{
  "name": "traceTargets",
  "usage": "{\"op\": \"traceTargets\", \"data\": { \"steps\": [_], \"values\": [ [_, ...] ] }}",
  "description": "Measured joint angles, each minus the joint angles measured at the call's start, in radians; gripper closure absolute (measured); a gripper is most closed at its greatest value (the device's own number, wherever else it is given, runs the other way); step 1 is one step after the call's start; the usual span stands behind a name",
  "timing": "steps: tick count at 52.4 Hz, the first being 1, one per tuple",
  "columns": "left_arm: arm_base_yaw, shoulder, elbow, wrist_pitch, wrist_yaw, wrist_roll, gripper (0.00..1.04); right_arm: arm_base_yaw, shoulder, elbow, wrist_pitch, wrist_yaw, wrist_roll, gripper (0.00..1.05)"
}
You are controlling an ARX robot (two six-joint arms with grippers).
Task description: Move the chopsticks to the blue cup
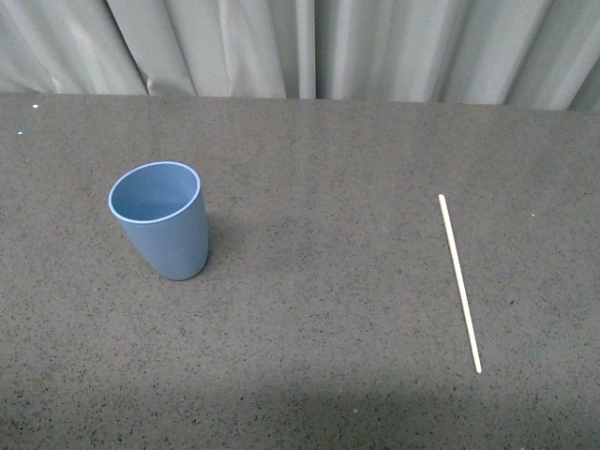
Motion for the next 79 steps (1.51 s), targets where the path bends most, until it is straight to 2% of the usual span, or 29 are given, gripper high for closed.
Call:
{"op": "traceTargets", "data": {
  "steps": [60, 63, 66, 70, 79],
  "values": [
    [0.0, 0.0, 0.0, 0.0, 0.0, 0.0, 0.07, 0.0, 0.0, 0.0, 0.0, 0.0, 0.0, 0.09],
    [0.0, 0.0, 0.0, 0.0, 0.0, 0.0, 0.07, 0.02, 0.022, 0.018, -0.052, 0.068, -0.044, 0.09],
    [0.0, 0.0, 0.0, 0.0, -0.001, 0.0, 0.07, 0.05, 0.104, 0.056, -0.127, 0.156, -0.121, 0.09],
    [0.0, 0.0, 0.0, 0.0, -0.001, 0.0, 0.07, 0.055, 0.231, 0.073, -0.1, 0.153, -0.186, 0.09],
    [0.0, 0.0, 0.0, 0.0, 0.0, 0.0, 0.07, 0.056, 0.782, 0.198, 0.184, 0.077, -0.194, 0.09]
  ]
}}
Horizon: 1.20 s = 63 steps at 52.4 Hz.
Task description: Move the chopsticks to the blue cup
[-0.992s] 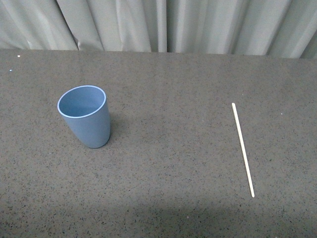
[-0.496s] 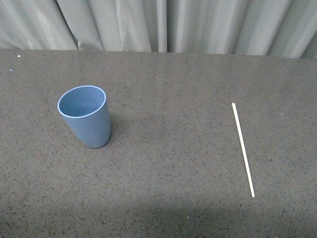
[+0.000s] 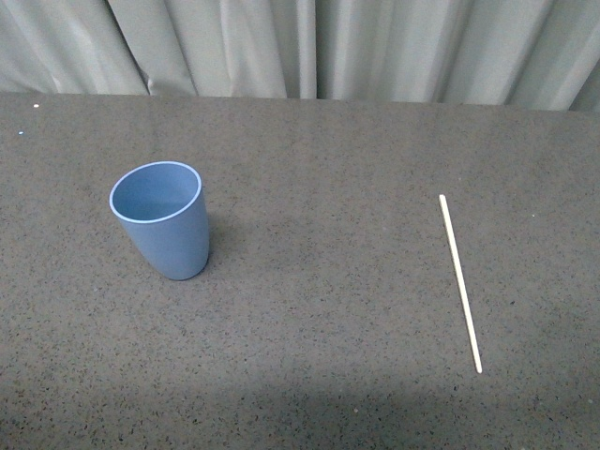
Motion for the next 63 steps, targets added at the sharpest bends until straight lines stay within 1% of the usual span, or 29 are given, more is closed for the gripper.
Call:
{"op": "traceTargets", "data": {
  "steps": [3, 8, 14, 18, 33, 38, 48, 49, 54, 56, 63],
  "values": [
    [0.0, 0.0, 0.0, 0.0, 0.0, 0.0, 0.07, 0.008, 0.187, 0.072, 0.034, -0.016, 0.032, 0.09],
    [0.0, 0.0, 0.0, 0.0, 0.0, 0.0, 0.07, 0.025, 0.454, 0.2, 0.004, -0.035, 0.088, 0.09],
    [0.0, 0.0, 0.0, 0.0, 0.0, 0.0, 0.07, 0.038, 0.625, 0.301, -0.037, -0.048, 0.143, 0.09],
    [0.0, 0.0, 0.0, 0.0, 0.0, 0.0, 0.07, 0.055, 0.776, 0.409, -0.088, -0.071, 0.195, 0.09],
    [0.0, 0.0, 0.0, 0.0, 0.0, 0.0, 0.07, 0.105, 1.099, 0.681, -0.233, -0.096, 0.3, 0.09],
    [0.0, 0.0, 0.0, 0.0, 0.0, 0.0, 0.07, 0.119, 1.172, 0.745, -0.266, -0.096, 0.313, 0.09],
    [0.0, 0.0, 0.0, 0.0, 0.0, 0.0, 0.07, 0.154, 1.355, 0.935, -0.369, -0.092, 0.34, 0.09],
    [0.0, 0.0, 0.0, 0.0, 0.0, 0.0, 0.07, 0.158, 1.366, 0.948, -0.376, -0.092, 0.34, 0.11],
    [0.0, 0.0, 0.0, 0.0, 0.0, 0.0, 0.07, 0.17, 1.403, 0.996, -0.406, -0.082, 0.343, 0.26],
    [0.0, 0.0, 0.0, 0.0, 0.0, 0.0, 0.07, 0.172, 1.41, 1.005, -0.413, -0.079, 0.343, 0.3],
    [0.0, 0.0, 0.0, 0.0, 0.0, 0.0, 0.07, 0.183, 1.431, 1.029, -0.43, -0.066, 0.346, 0.48]
  ]
}}
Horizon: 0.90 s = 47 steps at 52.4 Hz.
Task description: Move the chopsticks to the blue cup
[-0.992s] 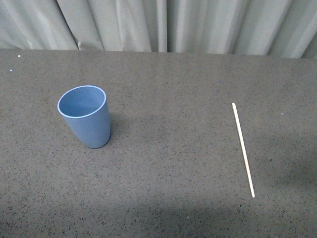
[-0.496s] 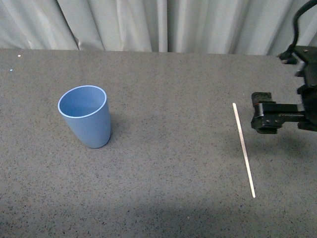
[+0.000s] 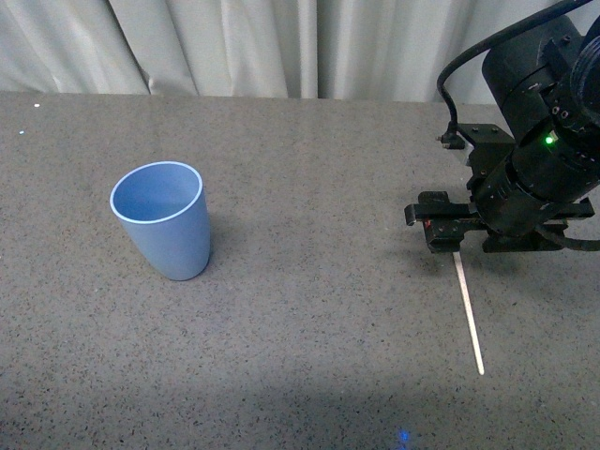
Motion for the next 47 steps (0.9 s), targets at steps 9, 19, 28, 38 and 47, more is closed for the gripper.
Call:
{"op": "traceTargets", "data": {
  "steps": [9, 19, 28, 38, 47],
  "values": [
    [0.0, 0.0, 0.0, 0.0, 0.0, 0.0, 0.07, 0.009, 0.013, 0.011, -0.02, 0.015, 0.002, 0.69],
    [0.0, 0.0, 0.0, 0.0, 0.0, 0.0, 0.07, 0.01, 0.018, 0.013, -0.03, 0.02, 0.007, 0.94],
    [0.0, 0.0, 0.0, 0.0, 0.0, 0.0, 0.07, 0.009, 0.016, 0.01, -0.029, 0.023, 0.018, 1.04],
    [0.0, 0.0, 0.0, 0.0, 0.0, 0.0, 0.07, 0.012, -0.04, -0.071, 0.07, 0.002, 0.037, 1.04],
    [0.0, 0.0, 0.0, 0.0, 0.0, 0.0, 0.07, 0.033, -0.189, -0.191, 0.304, -0.045, 0.035, 1.04]
  ]
}}
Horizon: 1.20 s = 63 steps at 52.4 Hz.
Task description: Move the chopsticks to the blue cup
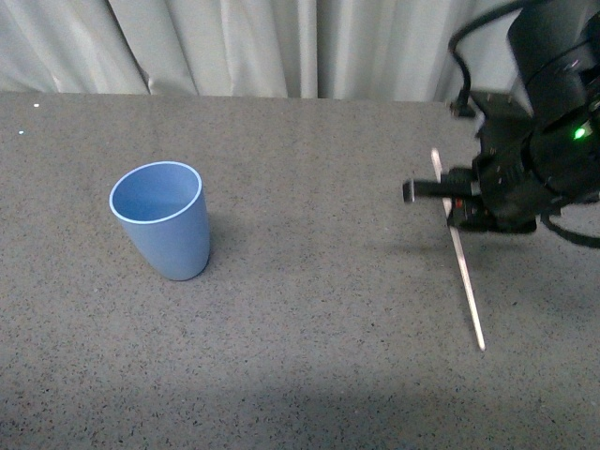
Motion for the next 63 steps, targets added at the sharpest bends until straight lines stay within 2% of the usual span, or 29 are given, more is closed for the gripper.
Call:
{"op": "traceTargets", "data": {
  "steps": [5, 8, 12, 16, 22, 26, 32, 55, 63],
  "values": [
    [0.0, 0.0, 0.0, 0.0, 0.0, 0.0, 0.07, 0.021, -0.085, -0.046, 0.134, -0.017, -0.016, 1.04],
    [0.0, 0.0, 0.0, 0.0, 0.0, 0.0, 0.07, 0.047, -0.15, -0.078, 0.267, -0.035, -0.04, 1.04],
    [0.0, 0.0, 0.0, 0.0, 0.0, 0.0, 0.07, 0.086, -0.195, -0.117, 0.474, -0.107, -0.052, 1.04],
    [0.0, 0.0, 0.0, 0.0, 0.0, 0.0, 0.07, 0.122, -0.194, -0.137, 0.611, -0.164, -0.082, 1.04],
    [0.0, 0.0, 0.0, 0.0, 0.0, 0.0, 0.07, 0.18, -0.163, -0.14, 0.769, -0.315, -0.112, 1.04],
    [0.0, 0.0, 0.0, 0.0, 0.0, 0.0, 0.07, 0.212, -0.135, -0.113, 0.805, -0.381, -0.113, 1.04],
    [0.0, 0.0, 0.0, 0.0, 0.0, 0.0, 0.07, 0.256, -0.072, -0.031, 0.806, -0.422, -0.105, 1.04],
    [0.0, 0.0, 0.0, 0.0, 0.0, 0.0, 0.07, 0.321, 0.127, 0.225, 0.754, -0.454, -0.039, 1.04],
    [0.0, 0.0, 0.0, 0.0, 0.0, 0.0, 0.07, 0.327, 0.181, 0.252, 0.744, -0.452, -0.034, 1.04]
  ]
}}
